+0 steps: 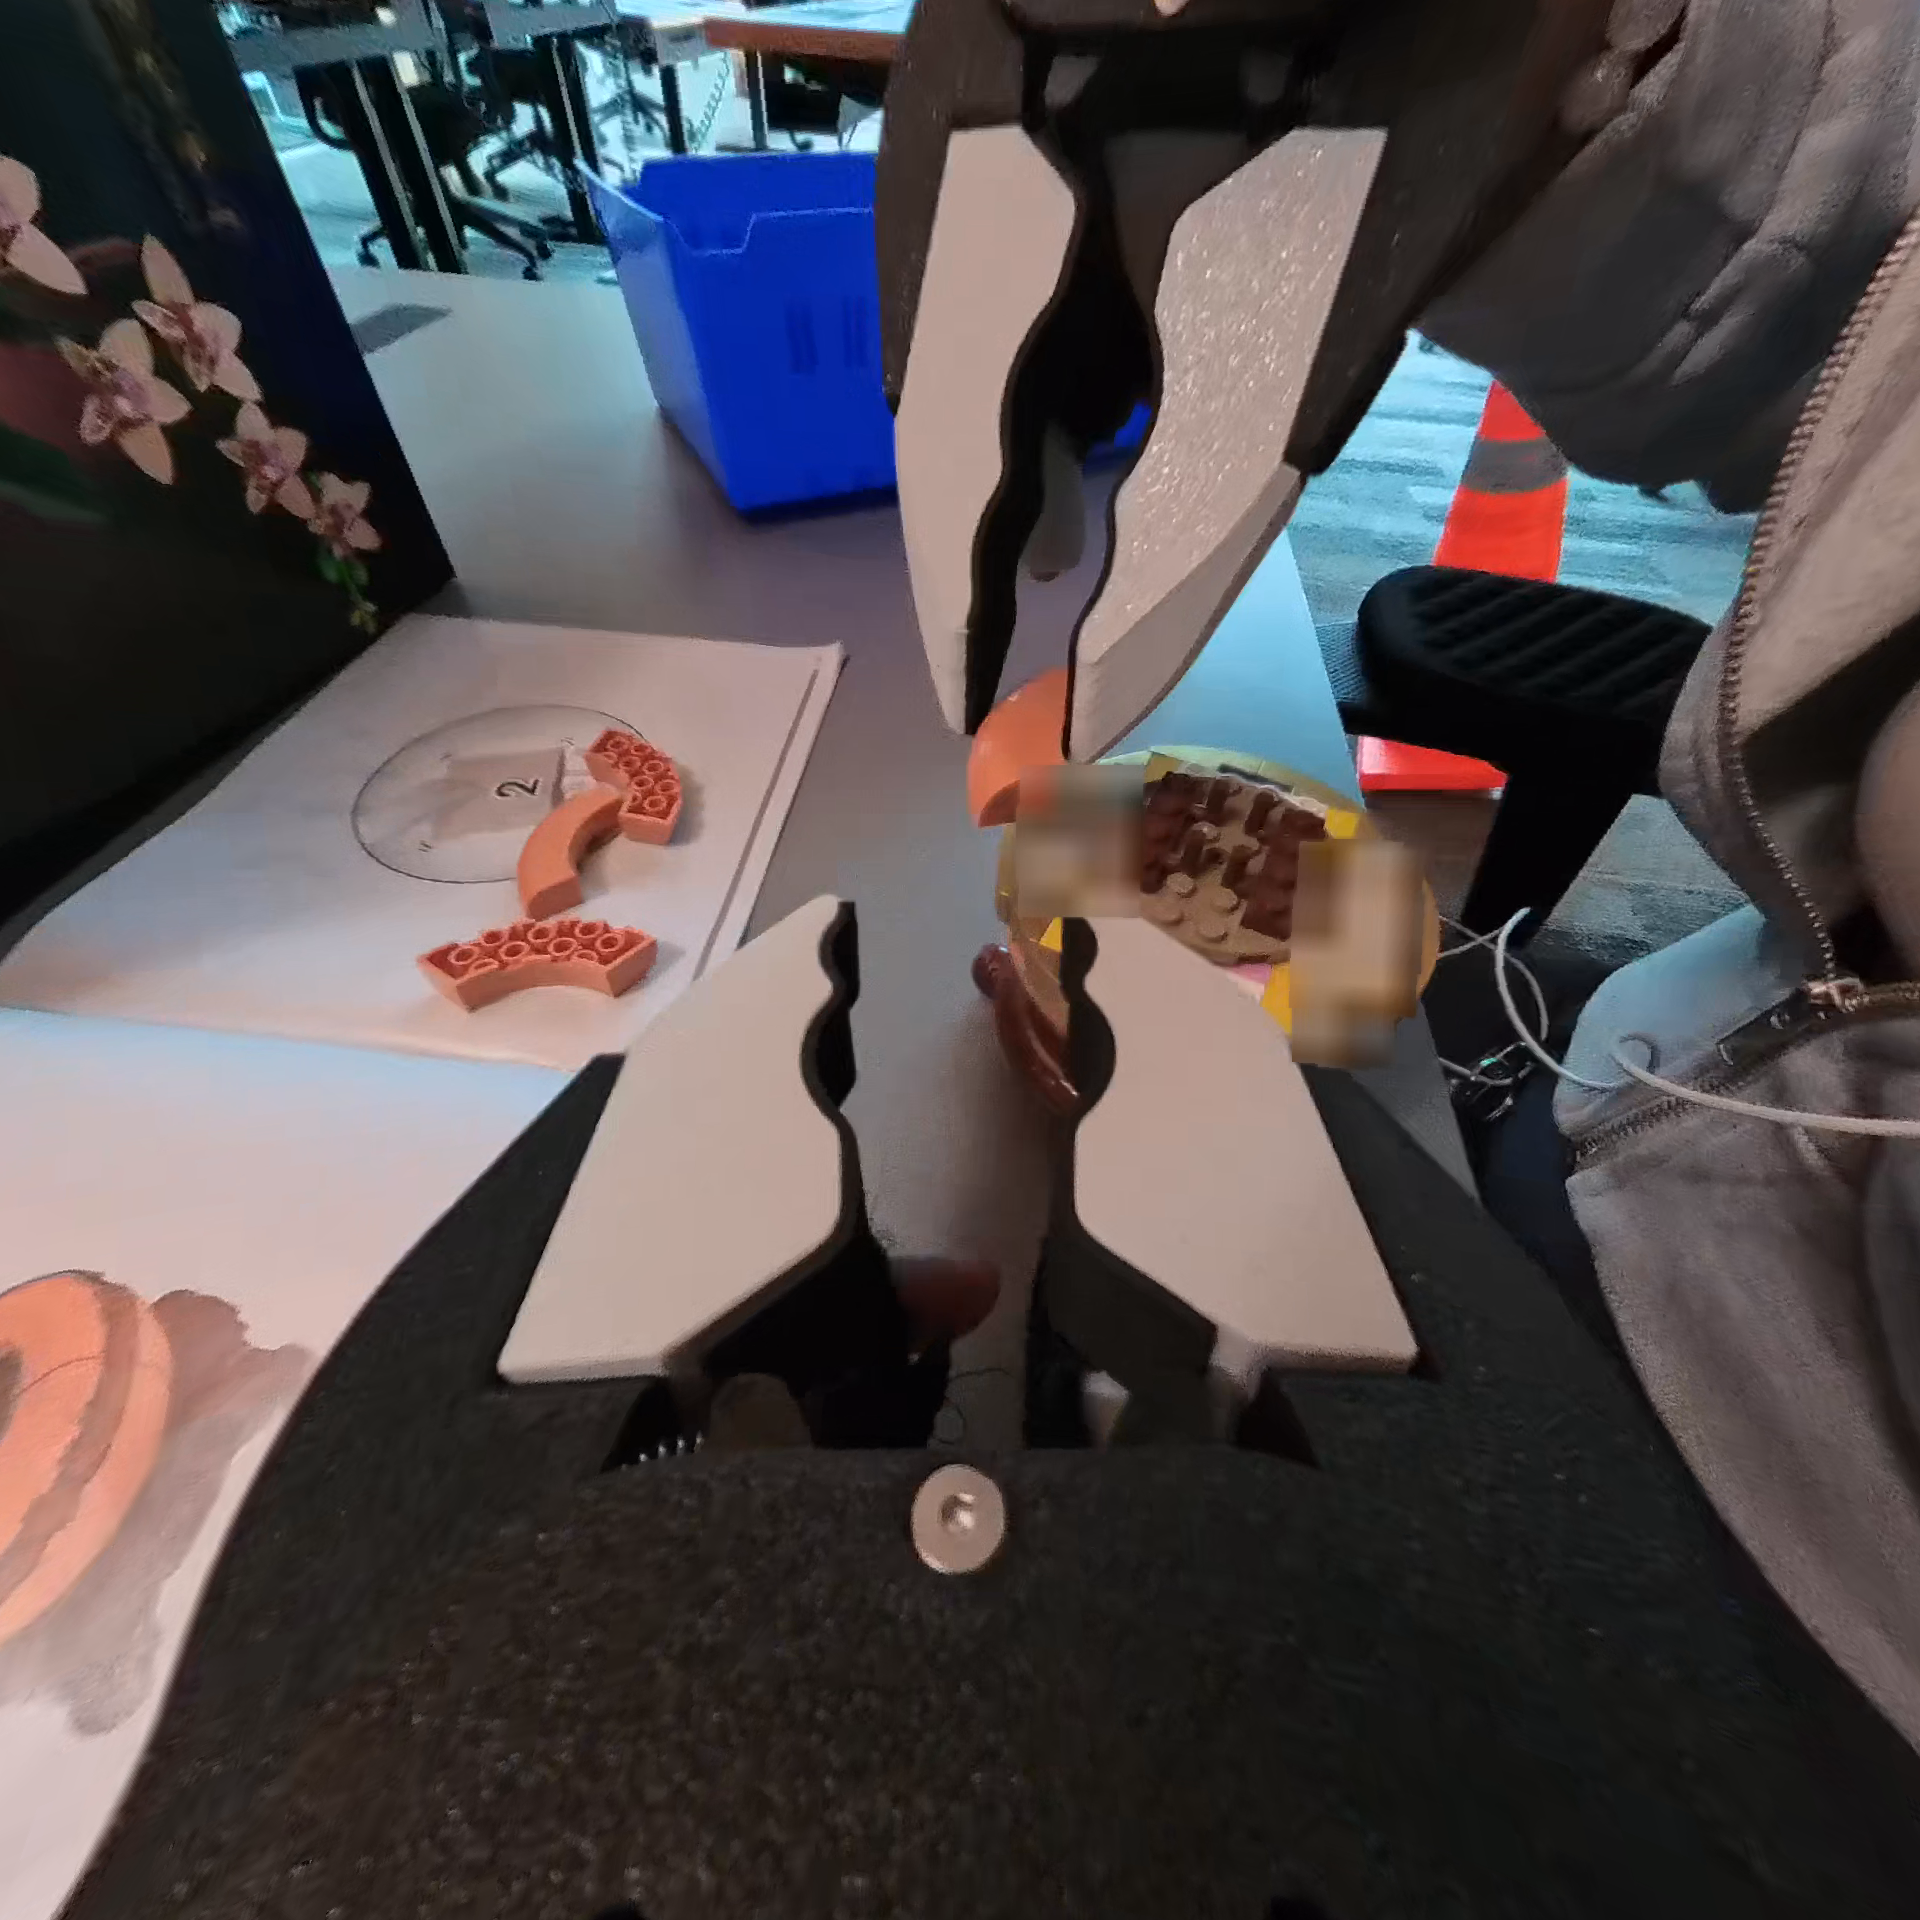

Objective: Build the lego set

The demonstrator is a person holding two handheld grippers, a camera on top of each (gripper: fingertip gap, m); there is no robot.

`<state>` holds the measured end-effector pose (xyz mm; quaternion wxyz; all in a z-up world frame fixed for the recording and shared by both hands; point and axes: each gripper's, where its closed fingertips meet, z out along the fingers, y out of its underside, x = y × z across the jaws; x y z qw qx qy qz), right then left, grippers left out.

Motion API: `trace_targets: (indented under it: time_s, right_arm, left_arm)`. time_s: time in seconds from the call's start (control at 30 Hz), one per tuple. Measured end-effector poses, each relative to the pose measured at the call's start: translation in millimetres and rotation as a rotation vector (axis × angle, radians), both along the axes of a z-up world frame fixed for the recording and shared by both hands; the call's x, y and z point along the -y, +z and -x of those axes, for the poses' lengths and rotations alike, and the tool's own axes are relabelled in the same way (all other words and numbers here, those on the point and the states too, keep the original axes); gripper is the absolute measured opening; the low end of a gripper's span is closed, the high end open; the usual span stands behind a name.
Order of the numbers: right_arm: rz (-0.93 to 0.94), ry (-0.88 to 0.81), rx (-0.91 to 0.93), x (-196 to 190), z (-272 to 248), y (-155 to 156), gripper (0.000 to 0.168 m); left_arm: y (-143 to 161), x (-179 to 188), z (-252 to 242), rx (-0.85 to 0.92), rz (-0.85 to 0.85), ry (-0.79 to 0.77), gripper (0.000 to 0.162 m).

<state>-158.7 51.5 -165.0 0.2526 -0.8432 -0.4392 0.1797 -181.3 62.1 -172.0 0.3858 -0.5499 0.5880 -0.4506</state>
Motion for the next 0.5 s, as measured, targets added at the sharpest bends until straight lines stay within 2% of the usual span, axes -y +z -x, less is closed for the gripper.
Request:
trace_targets:
  time_s: [0.1,0.5]
  right_arm:
    - [0.019,-0.024,-0.022,5.1,1.9,-1.5,0.017]
    - [-0.003,-0.109,-0.117,4.0,-0.5,4.3,0.017]
  left_arm:
    - [9.2,2.9,3.2,0.056,0.025,-0.018,0.030]
    - [15.1,7.2,3.6,0.116,0.088,-0.046,0.029]
